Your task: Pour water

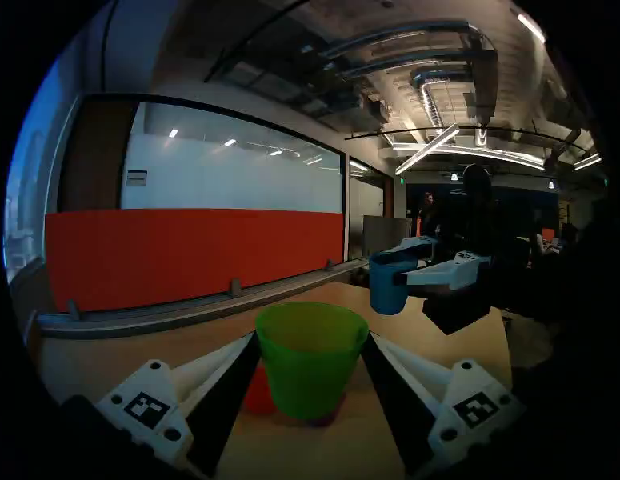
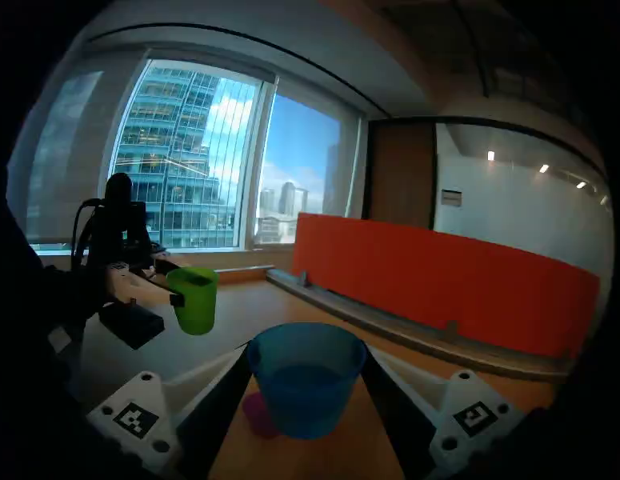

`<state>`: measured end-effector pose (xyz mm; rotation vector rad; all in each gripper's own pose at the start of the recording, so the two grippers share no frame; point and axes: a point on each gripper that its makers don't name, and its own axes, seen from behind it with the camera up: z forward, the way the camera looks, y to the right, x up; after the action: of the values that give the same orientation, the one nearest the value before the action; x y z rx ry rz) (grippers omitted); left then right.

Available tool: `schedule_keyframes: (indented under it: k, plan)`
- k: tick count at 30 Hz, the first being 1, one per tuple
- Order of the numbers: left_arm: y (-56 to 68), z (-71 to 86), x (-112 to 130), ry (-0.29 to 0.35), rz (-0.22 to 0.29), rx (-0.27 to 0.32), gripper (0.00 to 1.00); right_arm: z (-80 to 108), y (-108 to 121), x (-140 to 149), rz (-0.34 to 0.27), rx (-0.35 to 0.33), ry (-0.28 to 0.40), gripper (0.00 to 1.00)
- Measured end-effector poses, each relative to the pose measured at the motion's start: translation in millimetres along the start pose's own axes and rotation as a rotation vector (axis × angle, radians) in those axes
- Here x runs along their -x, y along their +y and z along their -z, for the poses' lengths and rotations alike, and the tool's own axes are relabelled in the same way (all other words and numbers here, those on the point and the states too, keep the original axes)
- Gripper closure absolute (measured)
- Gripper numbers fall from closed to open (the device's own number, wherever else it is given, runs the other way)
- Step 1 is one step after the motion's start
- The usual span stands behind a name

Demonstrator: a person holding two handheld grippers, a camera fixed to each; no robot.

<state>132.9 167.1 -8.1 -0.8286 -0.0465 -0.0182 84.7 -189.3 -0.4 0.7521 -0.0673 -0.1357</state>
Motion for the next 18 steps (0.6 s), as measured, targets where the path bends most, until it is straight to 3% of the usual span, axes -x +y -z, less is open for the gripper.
schedule_keyframes:
  k: [18]
  plan:
    - [14.8, -4.7, 7.5, 0.000, -0.014, 0.021, 0.13, -8.3, -7.2, -41.5, 0.155, -0.033, 0.022, 0.07]
